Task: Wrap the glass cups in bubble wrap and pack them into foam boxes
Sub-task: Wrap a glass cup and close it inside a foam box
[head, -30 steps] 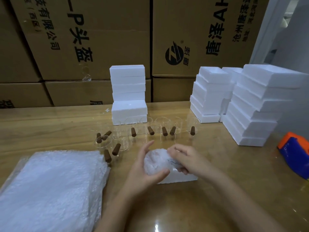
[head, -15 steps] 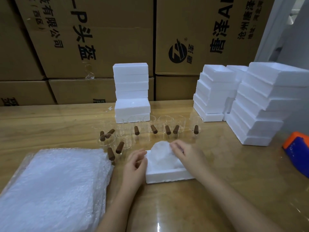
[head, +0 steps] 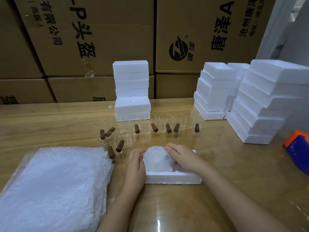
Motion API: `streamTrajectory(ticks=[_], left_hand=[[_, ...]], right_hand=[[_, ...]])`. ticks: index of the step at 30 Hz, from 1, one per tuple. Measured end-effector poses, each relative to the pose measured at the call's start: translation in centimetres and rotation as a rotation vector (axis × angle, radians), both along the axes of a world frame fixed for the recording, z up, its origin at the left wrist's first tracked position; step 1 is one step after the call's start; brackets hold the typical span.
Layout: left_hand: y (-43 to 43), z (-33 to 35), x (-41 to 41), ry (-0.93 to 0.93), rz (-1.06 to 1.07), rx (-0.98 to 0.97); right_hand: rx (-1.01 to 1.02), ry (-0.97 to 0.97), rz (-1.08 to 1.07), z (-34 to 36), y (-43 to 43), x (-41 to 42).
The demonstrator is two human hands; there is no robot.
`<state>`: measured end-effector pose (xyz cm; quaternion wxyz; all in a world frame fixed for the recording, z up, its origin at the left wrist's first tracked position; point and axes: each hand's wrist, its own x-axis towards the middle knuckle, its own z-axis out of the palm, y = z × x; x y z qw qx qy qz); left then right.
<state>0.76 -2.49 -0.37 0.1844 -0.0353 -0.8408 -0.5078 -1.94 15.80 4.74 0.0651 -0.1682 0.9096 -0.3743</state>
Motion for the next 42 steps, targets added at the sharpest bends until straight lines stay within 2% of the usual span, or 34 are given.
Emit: streamTrajectory(ticks=[2, 7, 9, 10, 13, 15, 18, 21, 27, 34, 38, 42], left_hand=[[0.0, -0.1, 0.0, 0.005, 0.005, -0.001], [0.0, -0.2, -0.1, 0.008, 0.021, 0.004], [0.0, -0.3, -0.2, 0.001, 0.02, 0.009], [-0.1, -0.4, -0.2, -0.004, 0.019, 0.011], [-0.2, -0.5, -0.3, -0.014, 0.011, 0.016], [-0.2, -0.6, -0.3, -0.016, 0.007, 0.015], [-0.2, -0.6, -0.4, -0.018, 0.007, 0.02], [-0.2, -0.6, -0.3, -0.012, 0.004, 0.036], [-0.2, -0.5, -0.3, -0.003, 0.002, 0.019], [-0.1, -0.8, -0.4, 0.008, -0.001, -0.012], [-0.4, -0.7, -0.2, -0.013, -0.057, 0.022], [-0.9, -0.4, 0.0, -0.089, -0.126, 0.131]], right_hand=[[0.171, 0.1, -0.007, -0.1, -0.1, 0.1], [0.407, 0.371, -0.09, -1.1, -0.3, 1.0], [0.472, 0.415, -0.118, -1.1, -0.3, 1.0], [0.426, 0.383, -0.123, -0.9, -0.2, 0.8], [0.122, 0.312, -0.149, 0.6, 0.3, 0.7], [0.003, 0.224, -0.078, 1.6, 0.5, 0.9], [0.159, 0.045, 0.066, 1.7, -0.5, 1.9], [0.246, 0.142, 0.086, 0.7, -1.9, 2.4], [0.122, 0.163, 0.083, 0.3, -2.4, 2.0], [0.086, 0.127, 0.1, -0.1, -2.2, 1.5], [0.087, 0.114, 0.114, 0.0, -2.1, 1.5], [0.173, 0.134, 0.145, 0.3, -2.2, 1.7]])
